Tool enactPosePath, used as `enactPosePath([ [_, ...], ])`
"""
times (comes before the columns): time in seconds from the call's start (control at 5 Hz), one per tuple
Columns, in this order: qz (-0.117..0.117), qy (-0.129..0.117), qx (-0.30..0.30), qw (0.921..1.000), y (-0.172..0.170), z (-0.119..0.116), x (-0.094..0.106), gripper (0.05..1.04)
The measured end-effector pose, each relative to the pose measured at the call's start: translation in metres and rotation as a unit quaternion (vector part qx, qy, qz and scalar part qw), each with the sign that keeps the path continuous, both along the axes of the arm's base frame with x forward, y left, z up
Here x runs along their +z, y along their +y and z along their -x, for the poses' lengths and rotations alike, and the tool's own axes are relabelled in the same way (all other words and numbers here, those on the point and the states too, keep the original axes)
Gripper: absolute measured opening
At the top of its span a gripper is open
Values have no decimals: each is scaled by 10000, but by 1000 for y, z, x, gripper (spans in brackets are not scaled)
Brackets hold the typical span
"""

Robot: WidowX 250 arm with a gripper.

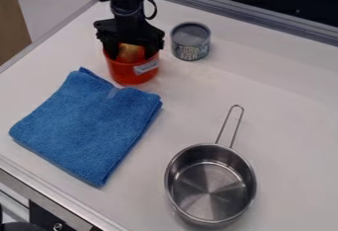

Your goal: Moved the yellow object inside the silver pot

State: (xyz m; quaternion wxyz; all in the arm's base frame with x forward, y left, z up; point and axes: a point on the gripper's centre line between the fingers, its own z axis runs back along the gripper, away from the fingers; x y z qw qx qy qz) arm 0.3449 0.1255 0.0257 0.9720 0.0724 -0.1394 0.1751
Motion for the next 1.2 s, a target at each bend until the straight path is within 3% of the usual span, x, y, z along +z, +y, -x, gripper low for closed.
enactPosePath([
  [0.2, 10, -81, 29, 10000, 2, -2, 1, 702],
  [0.4, -60, -217, 74, 9997, 4, -2, -1, 590],
  [0.8, -26, -231, 124, 9997, 6, -1, 1, 590],
  [1.2, 312, -606, 430, 9968, 9, -9, 40, 590],
])
